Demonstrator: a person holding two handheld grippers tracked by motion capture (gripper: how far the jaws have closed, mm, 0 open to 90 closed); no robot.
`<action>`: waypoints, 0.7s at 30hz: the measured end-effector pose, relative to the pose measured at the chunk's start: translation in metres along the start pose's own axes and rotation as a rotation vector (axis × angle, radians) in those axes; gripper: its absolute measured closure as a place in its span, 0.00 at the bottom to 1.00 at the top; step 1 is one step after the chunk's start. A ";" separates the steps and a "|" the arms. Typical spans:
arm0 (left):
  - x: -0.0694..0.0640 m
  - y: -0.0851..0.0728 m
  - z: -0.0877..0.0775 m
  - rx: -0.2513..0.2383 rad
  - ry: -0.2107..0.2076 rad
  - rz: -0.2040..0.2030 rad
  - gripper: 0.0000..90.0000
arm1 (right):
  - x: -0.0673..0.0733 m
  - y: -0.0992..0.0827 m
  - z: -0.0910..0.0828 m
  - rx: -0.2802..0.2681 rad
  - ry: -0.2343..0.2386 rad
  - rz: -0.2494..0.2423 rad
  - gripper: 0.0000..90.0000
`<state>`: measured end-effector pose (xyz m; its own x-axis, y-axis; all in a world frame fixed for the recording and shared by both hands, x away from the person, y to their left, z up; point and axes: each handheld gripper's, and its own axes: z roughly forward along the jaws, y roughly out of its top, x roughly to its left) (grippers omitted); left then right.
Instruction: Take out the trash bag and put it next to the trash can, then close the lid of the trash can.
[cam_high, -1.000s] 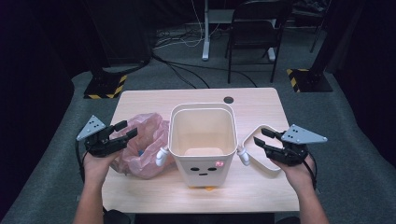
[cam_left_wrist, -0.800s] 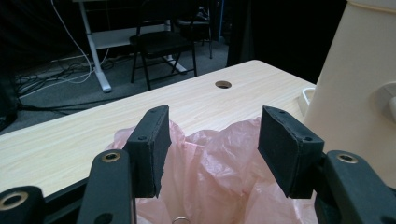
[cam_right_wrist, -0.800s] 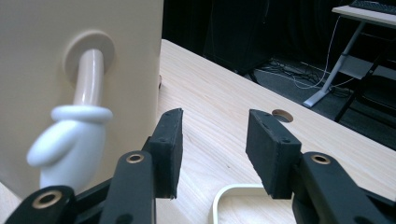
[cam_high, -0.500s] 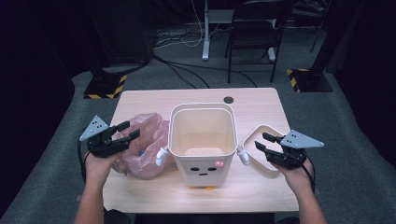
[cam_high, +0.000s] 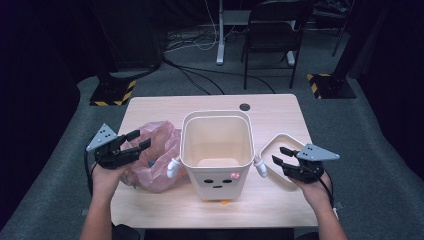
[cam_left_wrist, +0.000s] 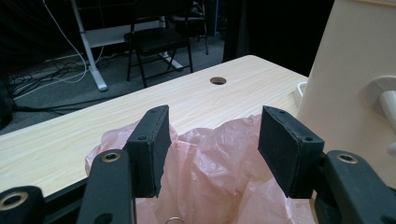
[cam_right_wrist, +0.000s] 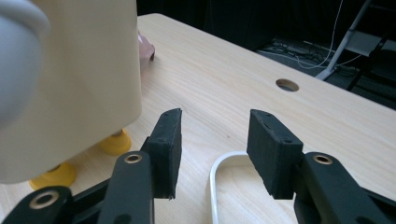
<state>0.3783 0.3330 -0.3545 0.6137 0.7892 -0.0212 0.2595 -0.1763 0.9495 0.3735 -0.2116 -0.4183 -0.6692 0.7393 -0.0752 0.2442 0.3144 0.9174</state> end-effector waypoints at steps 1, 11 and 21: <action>-0.001 0.000 0.000 0.000 0.000 -0.004 0.48 | 0.000 -0.003 0.002 0.005 0.005 0.003 0.59; -0.006 0.001 0.003 0.014 -0.018 0.011 0.48 | -0.004 -0.021 0.018 0.061 0.026 0.008 0.61; -0.012 0.005 0.004 0.004 -0.035 0.024 0.48 | -0.007 -0.038 0.030 0.143 0.052 0.004 0.62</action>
<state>0.3748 0.3203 -0.3503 0.6457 0.7635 -0.0100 0.2476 -0.1969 0.9487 0.3899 -0.2105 -0.4649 -0.7024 0.7102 -0.0478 0.3420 0.3956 0.8523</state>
